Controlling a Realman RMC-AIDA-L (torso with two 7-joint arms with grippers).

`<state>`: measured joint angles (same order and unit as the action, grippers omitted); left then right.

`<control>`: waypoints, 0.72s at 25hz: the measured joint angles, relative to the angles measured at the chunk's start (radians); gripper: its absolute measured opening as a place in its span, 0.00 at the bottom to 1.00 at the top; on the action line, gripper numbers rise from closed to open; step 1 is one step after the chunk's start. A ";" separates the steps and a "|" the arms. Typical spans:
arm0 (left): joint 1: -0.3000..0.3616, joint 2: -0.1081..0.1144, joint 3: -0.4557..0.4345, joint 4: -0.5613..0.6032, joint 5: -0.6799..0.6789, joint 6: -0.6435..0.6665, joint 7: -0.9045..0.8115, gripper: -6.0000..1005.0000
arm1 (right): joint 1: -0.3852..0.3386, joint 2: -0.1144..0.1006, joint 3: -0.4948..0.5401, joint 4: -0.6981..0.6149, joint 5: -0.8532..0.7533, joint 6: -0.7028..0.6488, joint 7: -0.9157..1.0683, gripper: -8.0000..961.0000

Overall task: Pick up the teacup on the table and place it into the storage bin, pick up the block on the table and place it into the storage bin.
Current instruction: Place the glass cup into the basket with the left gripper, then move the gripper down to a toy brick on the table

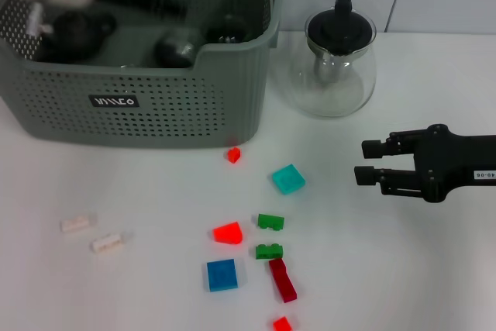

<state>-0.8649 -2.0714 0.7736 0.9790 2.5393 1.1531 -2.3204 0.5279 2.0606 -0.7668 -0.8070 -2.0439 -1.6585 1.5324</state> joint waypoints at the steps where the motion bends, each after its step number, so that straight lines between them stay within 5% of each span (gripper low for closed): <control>1: 0.056 -0.011 -0.040 0.075 -0.136 0.057 0.057 0.46 | 0.000 0.000 0.002 0.001 0.000 0.000 0.000 0.54; 4: 0.175 -0.006 -0.126 0.149 -0.518 0.207 0.176 0.59 | 0.000 0.003 0.003 0.002 0.000 0.000 0.000 0.54; 9: 0.272 0.014 -0.388 0.008 -0.945 0.602 0.396 0.59 | 0.000 0.004 0.003 0.002 0.001 0.000 0.000 0.54; 10: 0.272 0.014 -0.388 0.008 -0.945 0.602 0.396 0.59 | 0.001 0.004 0.003 0.002 0.001 0.000 0.000 0.54; 12: 0.340 0.014 -0.480 -0.029 -0.967 0.824 0.521 0.60 | 0.001 0.004 0.004 0.002 0.001 0.000 0.000 0.54; 18: 0.458 -0.039 -0.424 0.070 -0.631 0.833 0.744 0.60 | 0.006 0.003 0.013 0.002 0.001 0.000 0.000 0.54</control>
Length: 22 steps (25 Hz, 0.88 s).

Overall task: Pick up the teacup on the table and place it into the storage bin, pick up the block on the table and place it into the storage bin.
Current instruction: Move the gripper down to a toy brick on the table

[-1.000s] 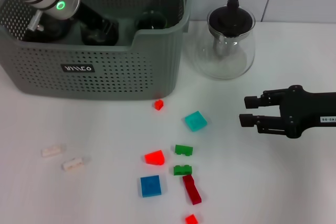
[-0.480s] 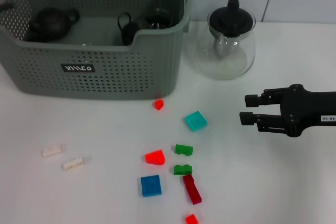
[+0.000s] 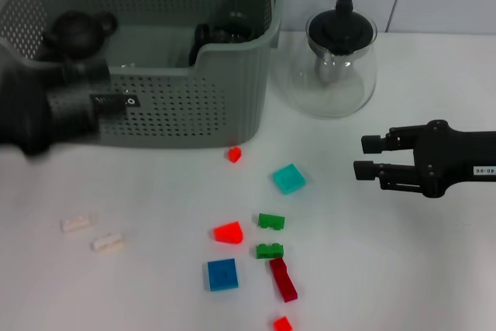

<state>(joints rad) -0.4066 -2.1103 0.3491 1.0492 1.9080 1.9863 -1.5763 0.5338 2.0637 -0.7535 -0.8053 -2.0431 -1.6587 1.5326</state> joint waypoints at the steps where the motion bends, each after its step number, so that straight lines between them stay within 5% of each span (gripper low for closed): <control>1: 0.013 -0.009 0.004 0.002 0.049 -0.005 0.046 0.60 | 0.000 0.000 0.002 0.000 0.000 0.000 0.000 0.54; 3: 0.063 -0.043 0.007 -0.011 0.155 -0.041 0.212 0.60 | 0.000 0.001 0.002 0.000 0.000 0.000 0.000 0.54; 7: 0.111 -0.063 0.004 -0.067 0.187 -0.111 0.362 0.60 | -0.001 0.003 0.002 0.000 0.000 0.000 0.000 0.54; 14: 0.141 -0.058 -0.100 -0.289 0.291 -0.283 0.578 0.59 | -0.008 0.003 0.002 0.000 0.000 0.002 0.000 0.54; 22: 0.143 -0.058 -0.104 -0.394 0.350 -0.408 0.641 0.58 | -0.009 0.005 0.002 0.005 -0.005 0.002 0.000 0.54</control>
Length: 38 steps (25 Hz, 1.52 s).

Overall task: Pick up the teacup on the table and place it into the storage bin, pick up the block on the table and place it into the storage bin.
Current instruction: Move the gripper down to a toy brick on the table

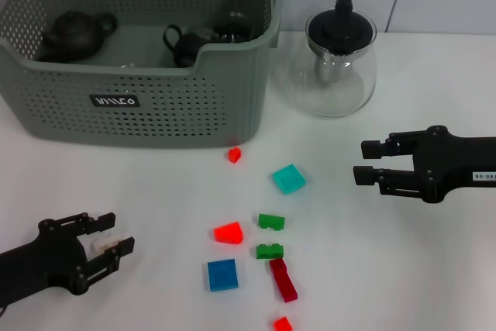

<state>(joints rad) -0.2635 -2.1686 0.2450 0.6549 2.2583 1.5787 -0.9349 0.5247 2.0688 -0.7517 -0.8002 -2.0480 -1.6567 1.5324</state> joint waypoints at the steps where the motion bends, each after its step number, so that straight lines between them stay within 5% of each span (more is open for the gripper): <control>1: 0.000 0.000 -0.002 -0.002 0.000 -0.006 0.000 0.57 | 0.000 0.000 0.000 0.003 0.000 0.000 0.000 0.54; 24: 0.018 -0.005 -0.004 -0.023 0.015 -0.076 0.004 0.38 | -0.003 -0.009 0.002 0.023 0.000 0.012 -0.002 0.54; 38: 0.017 -0.006 -0.012 -0.040 0.011 -0.127 0.020 0.38 | -0.003 -0.009 0.002 0.023 0.000 0.012 -0.002 0.54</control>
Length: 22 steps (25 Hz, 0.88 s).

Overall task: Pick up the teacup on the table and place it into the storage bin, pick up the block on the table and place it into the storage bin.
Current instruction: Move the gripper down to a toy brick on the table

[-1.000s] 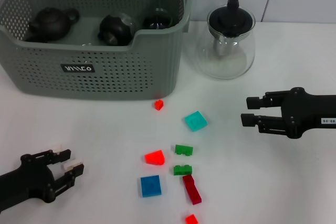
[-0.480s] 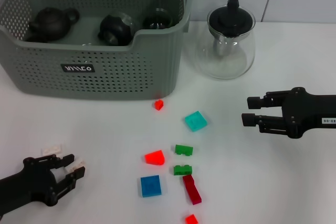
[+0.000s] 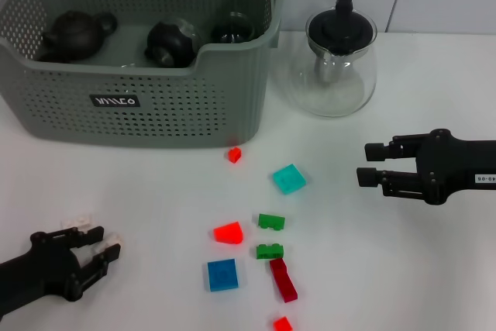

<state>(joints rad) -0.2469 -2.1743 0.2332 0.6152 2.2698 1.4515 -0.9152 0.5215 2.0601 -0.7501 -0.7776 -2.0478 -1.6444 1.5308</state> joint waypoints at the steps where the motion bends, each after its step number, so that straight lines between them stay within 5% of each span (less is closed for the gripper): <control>1: 0.000 0.000 -0.008 0.000 0.000 0.002 0.000 0.38 | 0.000 0.000 0.000 0.000 0.000 0.000 0.000 0.54; 22: -0.006 0.004 -0.027 -0.006 0.008 -0.003 -0.033 0.32 | 0.000 0.000 0.000 0.000 0.000 0.000 0.000 0.54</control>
<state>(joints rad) -0.2529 -2.1705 0.2057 0.6088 2.2775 1.4485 -0.9486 0.5211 2.0601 -0.7501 -0.7777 -2.0478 -1.6443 1.5308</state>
